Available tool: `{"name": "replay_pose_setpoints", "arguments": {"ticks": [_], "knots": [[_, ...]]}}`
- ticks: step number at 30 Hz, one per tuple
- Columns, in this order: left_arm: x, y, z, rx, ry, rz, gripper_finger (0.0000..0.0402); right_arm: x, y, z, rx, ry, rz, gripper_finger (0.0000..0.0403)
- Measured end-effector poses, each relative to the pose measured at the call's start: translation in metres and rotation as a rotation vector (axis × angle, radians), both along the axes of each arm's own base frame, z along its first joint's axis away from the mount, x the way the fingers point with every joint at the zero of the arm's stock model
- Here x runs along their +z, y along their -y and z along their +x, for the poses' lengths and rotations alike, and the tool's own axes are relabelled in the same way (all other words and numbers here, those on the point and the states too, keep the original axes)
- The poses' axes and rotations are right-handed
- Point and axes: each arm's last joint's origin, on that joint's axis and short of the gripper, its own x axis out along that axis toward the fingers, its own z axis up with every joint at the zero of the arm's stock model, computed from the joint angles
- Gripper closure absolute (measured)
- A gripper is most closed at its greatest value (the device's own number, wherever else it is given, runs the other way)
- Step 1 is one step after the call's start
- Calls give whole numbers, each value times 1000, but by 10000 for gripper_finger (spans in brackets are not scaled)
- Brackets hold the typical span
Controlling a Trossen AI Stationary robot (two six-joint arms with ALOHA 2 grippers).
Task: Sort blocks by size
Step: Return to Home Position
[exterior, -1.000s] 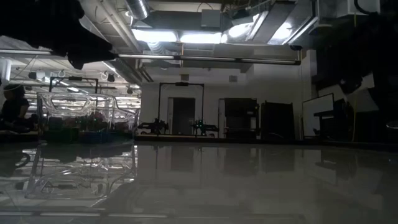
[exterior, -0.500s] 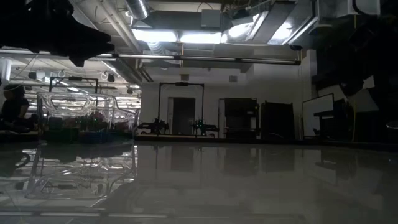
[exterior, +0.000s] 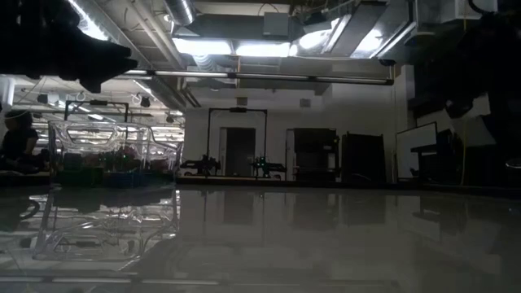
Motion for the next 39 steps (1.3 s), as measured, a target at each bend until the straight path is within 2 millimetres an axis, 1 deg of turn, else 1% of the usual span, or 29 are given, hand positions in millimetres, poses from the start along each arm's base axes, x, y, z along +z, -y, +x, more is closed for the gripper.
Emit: {"name": "replay_pose_setpoints", "arguments": {"ticks": [4,7,12,15,20,22,39], "knots": [[-3,2,0,-22,-34,-2,229,6,0,-2,-7,1,-24,228],[-4,4,0,-47,-41,-3,229,8,1,-3,-47,4,-57,228],[-4,6,0,-66,-44,10,229,3,5,-4,-172,-42,-79,228],[-4,6,0,-68,-39,-16,229,-2,6,-1,-207,-28,-81,228],[-4,6,0,-71,-32,-48,229,-13,5,7,-159,56,-69,228],[-4,6,0,-71,-32,-48,229,-13,5,9,-152,95,-67,228],[-4,6,0,-68,-37,-30,229,-15,5,10,-147,73,-72,228]]}}
